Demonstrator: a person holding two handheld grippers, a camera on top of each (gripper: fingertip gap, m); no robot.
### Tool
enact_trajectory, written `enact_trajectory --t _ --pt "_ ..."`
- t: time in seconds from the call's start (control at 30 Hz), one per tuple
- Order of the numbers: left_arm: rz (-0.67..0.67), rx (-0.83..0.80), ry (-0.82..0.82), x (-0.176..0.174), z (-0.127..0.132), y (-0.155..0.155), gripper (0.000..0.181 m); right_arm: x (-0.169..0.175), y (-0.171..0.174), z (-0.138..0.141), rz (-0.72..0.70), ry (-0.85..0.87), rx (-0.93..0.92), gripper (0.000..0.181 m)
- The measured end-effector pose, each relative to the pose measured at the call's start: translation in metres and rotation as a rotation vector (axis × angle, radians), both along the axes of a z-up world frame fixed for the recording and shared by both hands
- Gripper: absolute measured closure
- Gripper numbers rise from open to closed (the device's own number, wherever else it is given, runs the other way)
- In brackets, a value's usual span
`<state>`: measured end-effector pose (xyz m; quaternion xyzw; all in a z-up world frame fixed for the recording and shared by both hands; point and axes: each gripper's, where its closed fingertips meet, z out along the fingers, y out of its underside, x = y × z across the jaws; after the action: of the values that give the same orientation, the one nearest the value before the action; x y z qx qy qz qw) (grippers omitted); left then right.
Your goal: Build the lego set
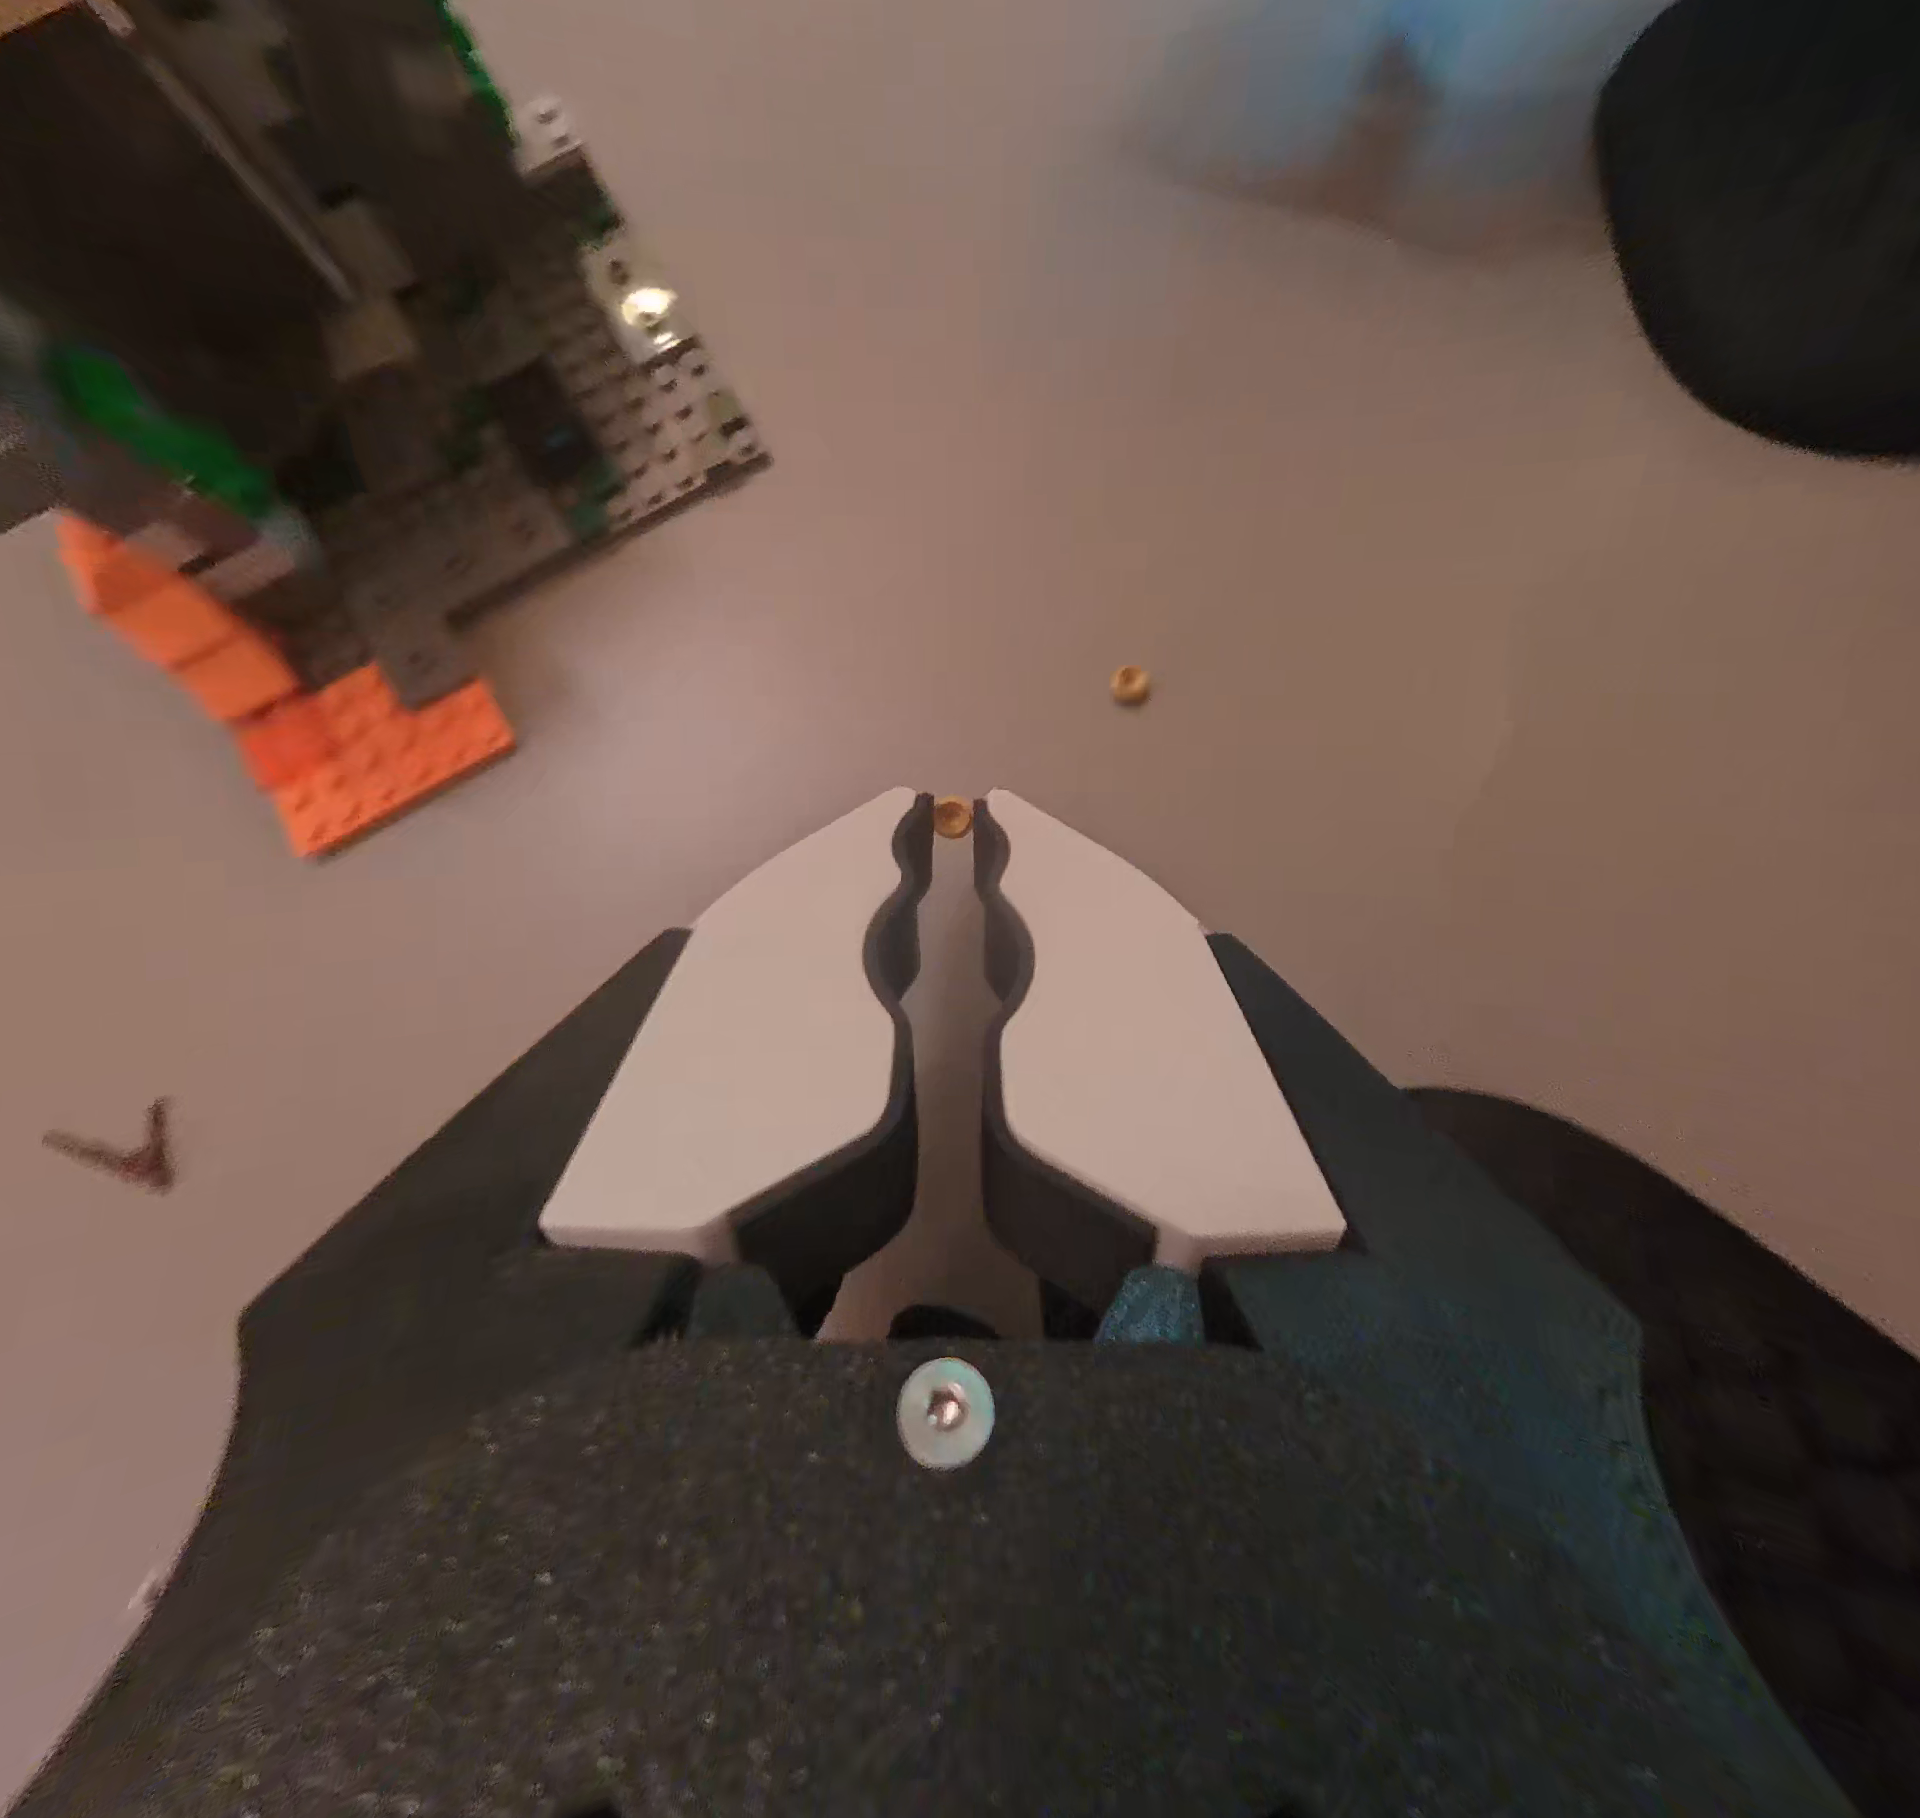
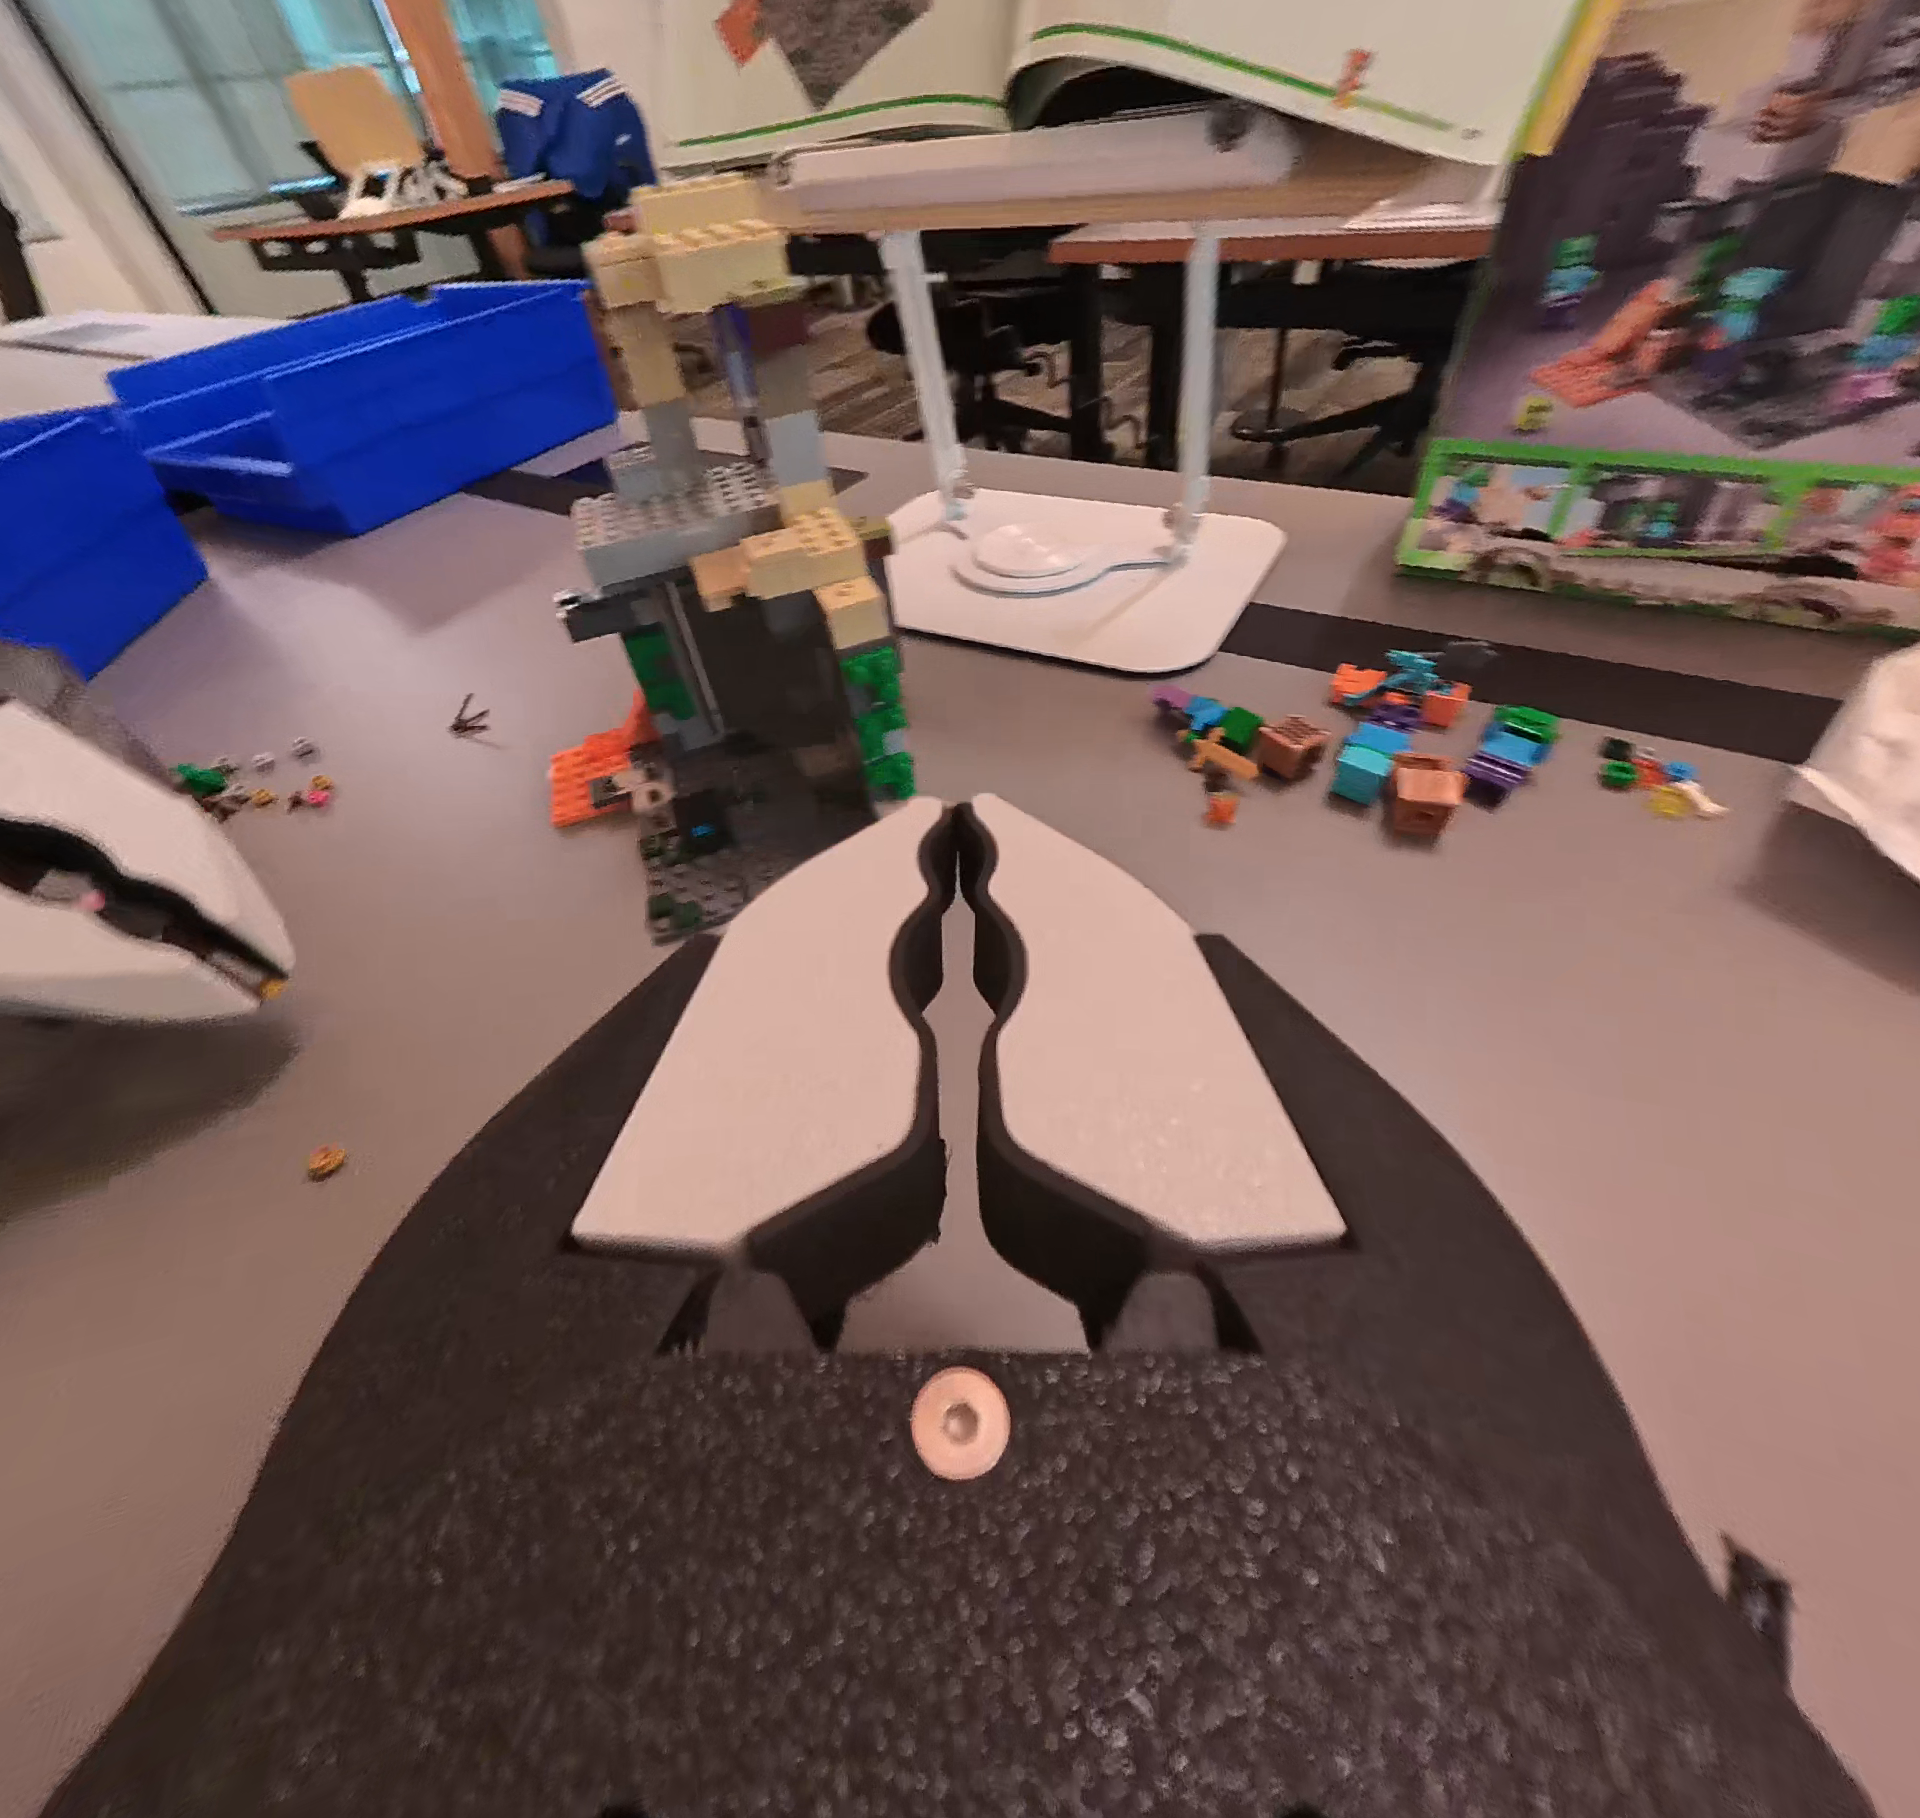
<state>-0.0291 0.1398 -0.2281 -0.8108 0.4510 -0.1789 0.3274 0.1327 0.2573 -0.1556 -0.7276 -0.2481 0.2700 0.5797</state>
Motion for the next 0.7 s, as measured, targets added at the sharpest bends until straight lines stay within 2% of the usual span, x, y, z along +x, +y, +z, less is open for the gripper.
enact_trajectory --t 0.23,0.5,0.7 --pt "-0.084 -0.044 0.022 0.029 -0.016 -0.009 0.174 0.031 0.009 0.006 -0.107 0.022 0.028 0.181" --pt "-0.109 -0.056 0.032 0.033 -0.023 -0.015 0.17 0.03 0.009 0.006 -0.105 0.011 0.036 0.181" --pt "-0.103 -0.033 0.009 0.032 -0.016 -0.017 0.163 0.047 0.017 0.009 -0.208 0.001 0.054 0.181"
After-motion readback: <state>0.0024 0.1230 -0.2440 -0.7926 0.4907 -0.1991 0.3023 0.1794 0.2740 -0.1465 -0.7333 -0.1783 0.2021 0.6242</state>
